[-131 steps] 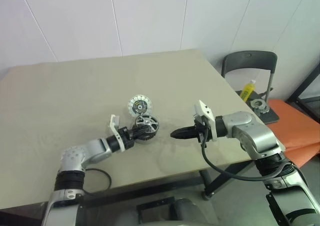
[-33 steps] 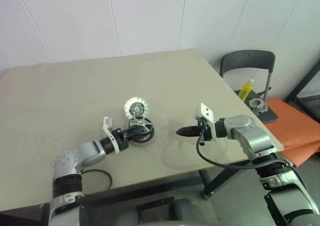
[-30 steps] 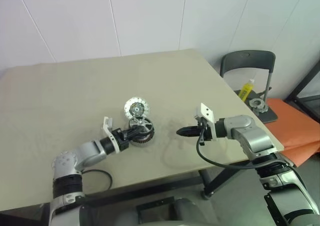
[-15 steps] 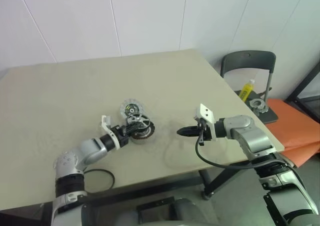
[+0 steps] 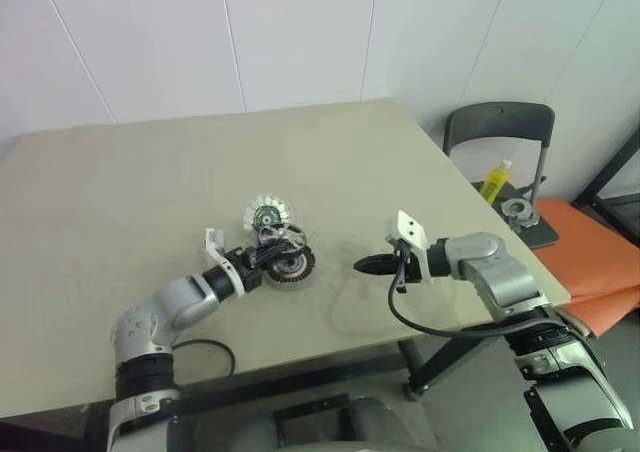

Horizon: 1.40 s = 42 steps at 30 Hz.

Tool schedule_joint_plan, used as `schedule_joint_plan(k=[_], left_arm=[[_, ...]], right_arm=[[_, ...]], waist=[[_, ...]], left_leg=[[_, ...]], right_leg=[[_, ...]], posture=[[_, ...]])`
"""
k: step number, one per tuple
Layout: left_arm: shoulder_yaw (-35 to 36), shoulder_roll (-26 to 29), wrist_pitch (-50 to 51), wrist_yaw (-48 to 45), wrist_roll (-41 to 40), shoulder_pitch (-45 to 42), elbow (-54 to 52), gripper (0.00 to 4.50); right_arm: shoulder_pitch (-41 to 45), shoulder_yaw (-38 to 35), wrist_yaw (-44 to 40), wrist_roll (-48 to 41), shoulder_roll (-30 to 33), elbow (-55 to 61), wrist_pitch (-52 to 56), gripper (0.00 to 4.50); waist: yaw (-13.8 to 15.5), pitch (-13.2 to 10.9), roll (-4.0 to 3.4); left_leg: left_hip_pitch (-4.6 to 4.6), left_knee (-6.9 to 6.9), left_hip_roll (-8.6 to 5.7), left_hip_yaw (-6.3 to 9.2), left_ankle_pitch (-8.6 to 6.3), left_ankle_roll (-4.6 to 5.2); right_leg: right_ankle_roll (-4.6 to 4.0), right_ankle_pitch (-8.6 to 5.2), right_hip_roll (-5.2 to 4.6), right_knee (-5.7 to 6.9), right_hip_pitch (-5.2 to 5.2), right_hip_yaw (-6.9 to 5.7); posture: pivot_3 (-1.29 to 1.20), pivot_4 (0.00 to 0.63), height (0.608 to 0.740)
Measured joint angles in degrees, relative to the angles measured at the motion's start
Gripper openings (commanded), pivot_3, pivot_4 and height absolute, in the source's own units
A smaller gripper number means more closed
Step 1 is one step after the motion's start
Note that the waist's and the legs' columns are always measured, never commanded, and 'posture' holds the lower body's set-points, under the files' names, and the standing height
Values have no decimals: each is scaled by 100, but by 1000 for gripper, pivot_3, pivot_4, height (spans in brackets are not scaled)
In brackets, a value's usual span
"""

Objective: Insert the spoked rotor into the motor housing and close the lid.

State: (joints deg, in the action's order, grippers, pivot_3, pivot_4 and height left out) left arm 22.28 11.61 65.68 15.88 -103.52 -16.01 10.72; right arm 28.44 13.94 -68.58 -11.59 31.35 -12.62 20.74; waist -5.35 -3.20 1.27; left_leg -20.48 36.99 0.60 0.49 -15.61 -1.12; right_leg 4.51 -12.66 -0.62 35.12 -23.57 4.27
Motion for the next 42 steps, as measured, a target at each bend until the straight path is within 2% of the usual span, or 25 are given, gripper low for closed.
schedule_joint_plan(k=[5,13,32,42], left_arm=[[-195,112,-77,69,-341,156,-185,441],[-427,301,-200,-64,-344,354,-187,441],[-588,405,-210,-805,91,412,100,441],[-702,277,-258,-420,-100,448,-59,441]], right_arm=[[-6,25,0,19,-6,-14,-28,0],[-6,25,0,21,-8,-17,-36,0],[-57,25,55,20,-20,-15,-33,0],[-57,25,71,21,-23,-15,-34,0]], waist=[[-5,0,0],[-1,0,0],[-14,0,0],[-7,0,0]], left_leg=[[2,0,0,1,0,0],[0,2,-2,1,0,0],[2,0,-2,1,0,0],[1,0,-2,2,0,0]], right_leg=[[0,0,0,0,1,0],[0,0,-1,-2,1,0],[0,-1,-1,-3,0,0],[0,-1,-1,-3,0,0]], posture=[[0,0,740],[0,0,740],[0,0,740],[0,0,740]])
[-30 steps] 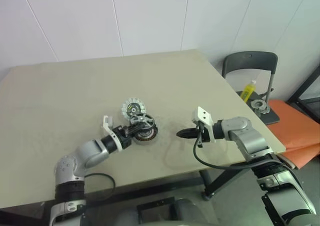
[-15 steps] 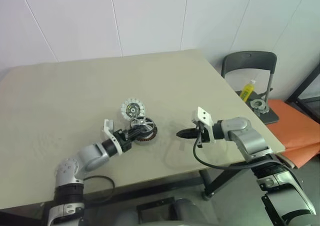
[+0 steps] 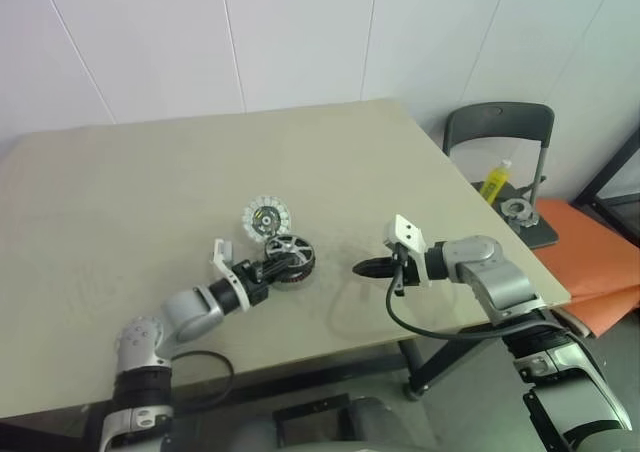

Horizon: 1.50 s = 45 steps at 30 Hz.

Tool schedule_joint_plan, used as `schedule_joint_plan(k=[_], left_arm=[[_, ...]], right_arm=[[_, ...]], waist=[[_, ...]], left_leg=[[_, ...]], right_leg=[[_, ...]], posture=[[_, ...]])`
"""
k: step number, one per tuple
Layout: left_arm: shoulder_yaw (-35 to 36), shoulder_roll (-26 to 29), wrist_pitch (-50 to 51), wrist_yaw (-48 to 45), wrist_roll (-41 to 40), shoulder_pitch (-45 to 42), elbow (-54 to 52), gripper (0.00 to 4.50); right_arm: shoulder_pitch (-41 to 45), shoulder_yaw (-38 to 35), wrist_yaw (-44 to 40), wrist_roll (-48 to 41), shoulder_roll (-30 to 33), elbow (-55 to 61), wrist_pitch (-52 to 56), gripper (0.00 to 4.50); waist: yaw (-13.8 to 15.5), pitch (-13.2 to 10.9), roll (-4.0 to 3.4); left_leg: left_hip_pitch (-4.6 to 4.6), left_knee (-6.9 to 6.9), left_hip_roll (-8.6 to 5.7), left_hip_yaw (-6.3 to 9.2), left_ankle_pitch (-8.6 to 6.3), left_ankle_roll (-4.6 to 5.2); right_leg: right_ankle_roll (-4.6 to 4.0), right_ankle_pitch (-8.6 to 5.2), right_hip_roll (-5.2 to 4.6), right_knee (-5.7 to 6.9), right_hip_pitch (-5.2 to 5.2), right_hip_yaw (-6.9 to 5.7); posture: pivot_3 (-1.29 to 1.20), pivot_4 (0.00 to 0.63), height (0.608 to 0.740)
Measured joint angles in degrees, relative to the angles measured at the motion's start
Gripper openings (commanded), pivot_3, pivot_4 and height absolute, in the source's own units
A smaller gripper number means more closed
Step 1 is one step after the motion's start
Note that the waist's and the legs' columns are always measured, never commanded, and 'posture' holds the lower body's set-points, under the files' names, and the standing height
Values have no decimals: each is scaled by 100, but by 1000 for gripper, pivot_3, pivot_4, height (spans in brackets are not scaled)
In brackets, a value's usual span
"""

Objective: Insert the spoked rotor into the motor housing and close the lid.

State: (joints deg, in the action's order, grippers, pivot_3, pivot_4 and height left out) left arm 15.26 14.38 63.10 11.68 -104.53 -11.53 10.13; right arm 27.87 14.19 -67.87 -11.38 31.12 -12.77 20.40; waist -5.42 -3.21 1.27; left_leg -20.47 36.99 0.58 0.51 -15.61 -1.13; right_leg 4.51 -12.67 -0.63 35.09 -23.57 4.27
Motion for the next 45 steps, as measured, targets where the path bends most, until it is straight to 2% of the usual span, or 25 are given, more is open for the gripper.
schedule_joint_plan(k=[27,28,33,38,45], left_arm=[[-119,133,-152,312,-171,58,-108,441],[-120,139,-147,284,-145,57,-96,1172],[-122,258,-32,-152,94,-18,57,2678],[-154,663,320,-420,149,-66,95,2678],[-491,1703,993,-1022,714,-385,-523,2678]], right_arm=[[1,-3,77,0,-23,-2,-13,0],[1,-3,89,0,-23,-2,-15,0],[1,-4,117,0,-28,-28,-54,0],[1,-5,122,0,-31,-102,-93,0],[6,-4,122,2,-61,-166,-134,0]], waist=[[-7,0,0],[-9,0,0],[-11,0,0],[-21,-1,1],[-7,-11,3]], left_leg=[[1,-1,0,-1,0,-1],[1,-1,0,0,0,-1],[3,-2,0,0,0,-1],[2,-2,1,1,-1,-1],[-10,-6,0,1,-1,-1]], right_leg=[[0,0,0,-2,-1,0],[0,0,0,-2,-1,0],[0,-1,1,-2,-1,-1],[0,-1,0,-2,-2,-1],[0,0,-2,-4,-12,-1]], posture=[[0,0,740],[0,0,740],[0,0,740],[0,0,740],[0,0,740]])
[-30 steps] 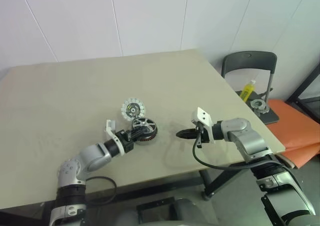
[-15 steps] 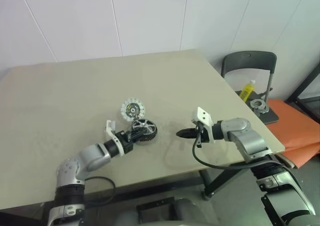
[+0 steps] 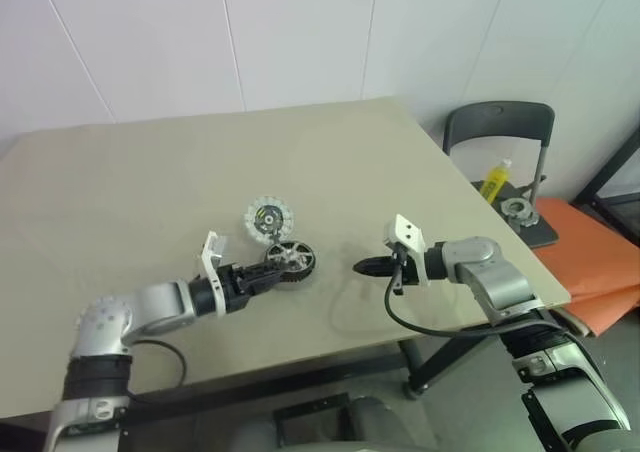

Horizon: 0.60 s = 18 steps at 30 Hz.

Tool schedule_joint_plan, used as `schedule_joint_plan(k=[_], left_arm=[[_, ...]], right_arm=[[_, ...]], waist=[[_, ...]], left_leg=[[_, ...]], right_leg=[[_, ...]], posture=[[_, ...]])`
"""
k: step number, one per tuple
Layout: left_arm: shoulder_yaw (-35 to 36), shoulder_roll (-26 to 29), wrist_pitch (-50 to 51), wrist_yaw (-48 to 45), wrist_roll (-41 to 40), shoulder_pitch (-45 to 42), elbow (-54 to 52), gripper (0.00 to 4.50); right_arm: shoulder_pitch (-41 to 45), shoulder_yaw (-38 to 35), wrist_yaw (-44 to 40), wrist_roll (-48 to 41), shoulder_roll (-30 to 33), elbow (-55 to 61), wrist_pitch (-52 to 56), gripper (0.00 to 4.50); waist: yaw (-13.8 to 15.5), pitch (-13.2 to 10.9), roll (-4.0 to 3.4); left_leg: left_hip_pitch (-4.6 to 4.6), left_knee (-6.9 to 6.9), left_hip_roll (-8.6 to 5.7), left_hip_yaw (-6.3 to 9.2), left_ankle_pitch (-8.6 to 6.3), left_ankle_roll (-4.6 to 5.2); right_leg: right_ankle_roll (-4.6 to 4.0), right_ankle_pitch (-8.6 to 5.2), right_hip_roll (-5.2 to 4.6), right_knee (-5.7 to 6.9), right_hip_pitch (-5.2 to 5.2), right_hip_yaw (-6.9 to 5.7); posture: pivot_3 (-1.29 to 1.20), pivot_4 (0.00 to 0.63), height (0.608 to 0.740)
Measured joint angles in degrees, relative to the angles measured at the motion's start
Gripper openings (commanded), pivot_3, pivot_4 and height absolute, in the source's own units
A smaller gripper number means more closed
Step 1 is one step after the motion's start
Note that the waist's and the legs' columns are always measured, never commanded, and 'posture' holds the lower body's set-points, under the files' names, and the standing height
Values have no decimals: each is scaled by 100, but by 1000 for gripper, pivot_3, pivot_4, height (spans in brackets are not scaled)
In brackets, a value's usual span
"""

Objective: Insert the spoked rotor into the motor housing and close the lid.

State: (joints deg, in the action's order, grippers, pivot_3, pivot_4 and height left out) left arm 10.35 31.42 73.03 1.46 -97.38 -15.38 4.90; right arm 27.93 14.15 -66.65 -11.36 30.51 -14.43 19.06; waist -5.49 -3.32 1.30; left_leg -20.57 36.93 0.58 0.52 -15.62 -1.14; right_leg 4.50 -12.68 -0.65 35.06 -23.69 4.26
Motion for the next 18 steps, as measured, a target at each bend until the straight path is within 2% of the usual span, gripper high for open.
schedule_joint_plan(k=[4,8,12,16,18], left_arm=[[-62,607,164,-653,581,-547,-527,2678],[-503,1339,-10,-1758,1755,-996,-1313,2678],[-761,1285,-663,-2752,2711,-941,-1606,2678],[-960,1074,-1846,-3545,3800,-562,-1877,2678],[-1014,790,-2498,-3715,4362,-345,-1879,2678]], right_arm=[[9,4,0,6,-25,-58,-40,0],[14,4,7,8,-50,-61,-57,0],[15,4,30,8,-78,-63,-56,0],[17,3,42,3,-84,-62,-36,0],[18,0,40,-12,-86,-62,-5,0]], waist=[[-5,-8,-2],[-15,-15,-14],[-6,-21,-21],[-6,-20,-24],[14,-20,-23]], left_leg=[[-4,-1,0,-1,0,0],[-6,-12,-1,-8,-1,-1],[-17,-15,1,-8,0,0],[-60,-11,1,-13,1,1],[-80,1,1,-9,2,2]], right_leg=[[0,0,-1,-4,-2,0],[-1,0,-1,-9,-8,5],[-1,0,2,-7,-24,5],[-2,1,2,3,-65,12],[-1,3,2,8,-79,10]], posture=[[0,0,740],[0,0,740],[0,0,740],[0,0,740],[0,0,740]])
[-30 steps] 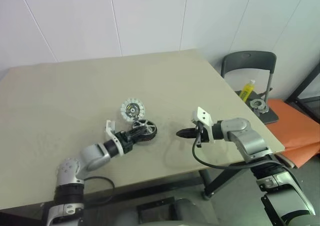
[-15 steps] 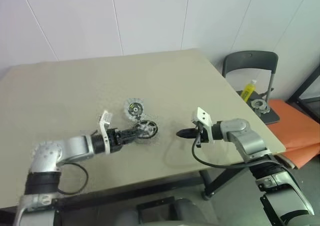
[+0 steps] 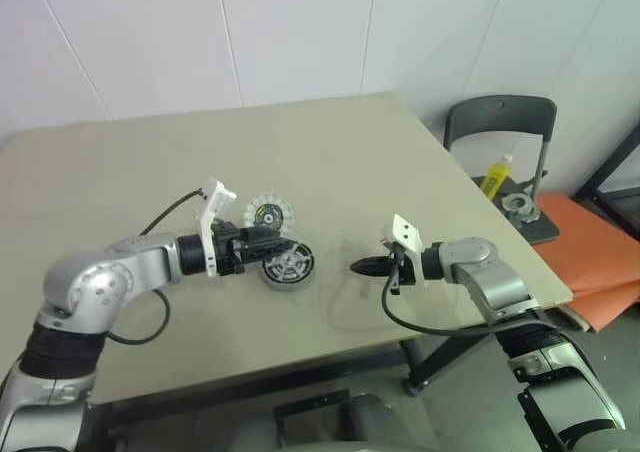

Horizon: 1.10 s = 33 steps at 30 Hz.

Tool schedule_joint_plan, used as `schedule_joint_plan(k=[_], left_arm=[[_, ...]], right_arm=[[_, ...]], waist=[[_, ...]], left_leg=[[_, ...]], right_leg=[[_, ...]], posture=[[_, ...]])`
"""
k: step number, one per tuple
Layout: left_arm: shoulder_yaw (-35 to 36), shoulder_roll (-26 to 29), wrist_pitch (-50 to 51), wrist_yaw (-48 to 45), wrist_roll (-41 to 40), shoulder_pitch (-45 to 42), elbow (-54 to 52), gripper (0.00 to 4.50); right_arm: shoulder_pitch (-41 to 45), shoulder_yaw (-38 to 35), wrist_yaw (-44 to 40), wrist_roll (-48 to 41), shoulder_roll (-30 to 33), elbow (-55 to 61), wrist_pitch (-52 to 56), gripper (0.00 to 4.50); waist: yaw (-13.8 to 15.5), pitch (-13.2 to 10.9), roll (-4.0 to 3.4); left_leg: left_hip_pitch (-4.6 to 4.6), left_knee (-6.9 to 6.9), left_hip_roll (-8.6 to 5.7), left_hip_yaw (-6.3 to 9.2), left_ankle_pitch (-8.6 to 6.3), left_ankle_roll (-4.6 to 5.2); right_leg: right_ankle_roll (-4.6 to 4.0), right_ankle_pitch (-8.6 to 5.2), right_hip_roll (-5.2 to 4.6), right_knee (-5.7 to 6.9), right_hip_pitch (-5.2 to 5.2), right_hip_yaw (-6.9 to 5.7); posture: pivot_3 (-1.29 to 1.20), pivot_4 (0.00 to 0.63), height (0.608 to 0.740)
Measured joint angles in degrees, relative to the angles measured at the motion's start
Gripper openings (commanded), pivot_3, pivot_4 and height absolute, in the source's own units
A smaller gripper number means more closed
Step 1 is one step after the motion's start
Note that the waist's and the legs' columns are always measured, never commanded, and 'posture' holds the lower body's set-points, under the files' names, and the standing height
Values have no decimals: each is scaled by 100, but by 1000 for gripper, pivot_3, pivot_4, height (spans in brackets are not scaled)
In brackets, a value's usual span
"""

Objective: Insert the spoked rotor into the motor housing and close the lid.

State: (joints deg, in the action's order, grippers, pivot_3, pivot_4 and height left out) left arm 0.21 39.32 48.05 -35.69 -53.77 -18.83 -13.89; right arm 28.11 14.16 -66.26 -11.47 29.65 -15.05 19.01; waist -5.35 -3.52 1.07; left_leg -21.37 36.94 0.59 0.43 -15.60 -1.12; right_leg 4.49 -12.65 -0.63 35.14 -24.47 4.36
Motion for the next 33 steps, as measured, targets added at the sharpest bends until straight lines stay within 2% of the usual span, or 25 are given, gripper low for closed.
schedule_joint_plan(k=[6,9,15,19,24,33], left_arm=[[-325,-660,-1739,-410,1462,510,40,2678],[-458,-987,-2297,-507,1974,637,195,2112],[-834,-1334,-2800,-659,2653,805,578,139],[-853,-1476,-3110,-650,3005,801,829,62],[-1086,-1643,-3588,-270,3902,741,1495,62],[-1065,-1544,-2411,-605,3690,741,1073,62]], right_arm=[[2,-23,-211,-222,11,158,268,0],[36,-42,-298,-362,9,275,430,0],[165,-159,-414,-593,58,434,698,0],[165,-160,-453,-632,80,471,760,0],[160,-159,-486,-675,124,527,815,0],[152,-159,-471,-680,137,602,815,0]], waist=[[96,0,0],[156,1,-1],[159,2,0],[160,3,-1],[164,7,1],[144,33,-16]], left_leg=[[1,15,-1,-8,0,1],[4,21,-1,-5,1,1],[2,25,-2,-5,1,2],[4,24,-1,-4,1,2],[8,31,-1,-4,1,3],[61,29,-1,-4,1,3]], right_leg=[[2,1,-1,5,2,7],[3,1,1,10,7,6],[7,4,1,11,8,6],[9,5,2,18,8,6],[12,7,3,27,11,6],[13,4,2,28,60,5]], posture=[[0,0,740],[0,0,740],[0,0,740],[0,0,740],[0,0,740],[0,0,740]])
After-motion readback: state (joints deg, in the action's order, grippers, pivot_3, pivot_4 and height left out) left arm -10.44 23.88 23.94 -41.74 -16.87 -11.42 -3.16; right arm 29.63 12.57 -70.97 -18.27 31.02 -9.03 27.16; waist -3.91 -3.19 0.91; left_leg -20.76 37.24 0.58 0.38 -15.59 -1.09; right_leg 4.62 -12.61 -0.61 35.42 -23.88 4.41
